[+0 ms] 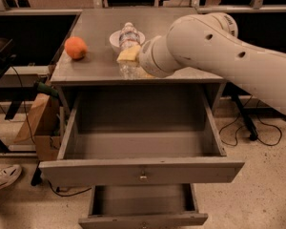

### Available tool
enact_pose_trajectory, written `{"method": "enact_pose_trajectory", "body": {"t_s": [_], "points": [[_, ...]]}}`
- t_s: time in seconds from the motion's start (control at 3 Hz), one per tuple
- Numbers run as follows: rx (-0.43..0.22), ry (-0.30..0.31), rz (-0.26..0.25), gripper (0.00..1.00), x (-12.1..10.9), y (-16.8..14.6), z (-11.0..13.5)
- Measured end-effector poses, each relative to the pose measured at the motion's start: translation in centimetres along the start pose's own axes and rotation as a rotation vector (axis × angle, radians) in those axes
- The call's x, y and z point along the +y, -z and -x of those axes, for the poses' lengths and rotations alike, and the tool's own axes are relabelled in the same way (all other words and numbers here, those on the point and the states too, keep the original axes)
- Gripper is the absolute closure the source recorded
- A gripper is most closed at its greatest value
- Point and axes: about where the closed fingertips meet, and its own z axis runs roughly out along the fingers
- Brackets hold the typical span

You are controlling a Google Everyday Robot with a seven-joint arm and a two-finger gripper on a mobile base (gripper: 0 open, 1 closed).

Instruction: Place water bottle into top drawer

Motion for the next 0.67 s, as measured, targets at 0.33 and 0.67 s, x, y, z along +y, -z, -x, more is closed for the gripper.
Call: {"method": "enact_pose_trajectory", "body": {"t_s": [0.33, 0.67], "points": [[0.000, 0.000, 0.000, 1.00, 0.00, 0.00, 0.00], [0.016, 0.030, 0.043, 1.00, 0.29, 0.23, -0.52]]}}
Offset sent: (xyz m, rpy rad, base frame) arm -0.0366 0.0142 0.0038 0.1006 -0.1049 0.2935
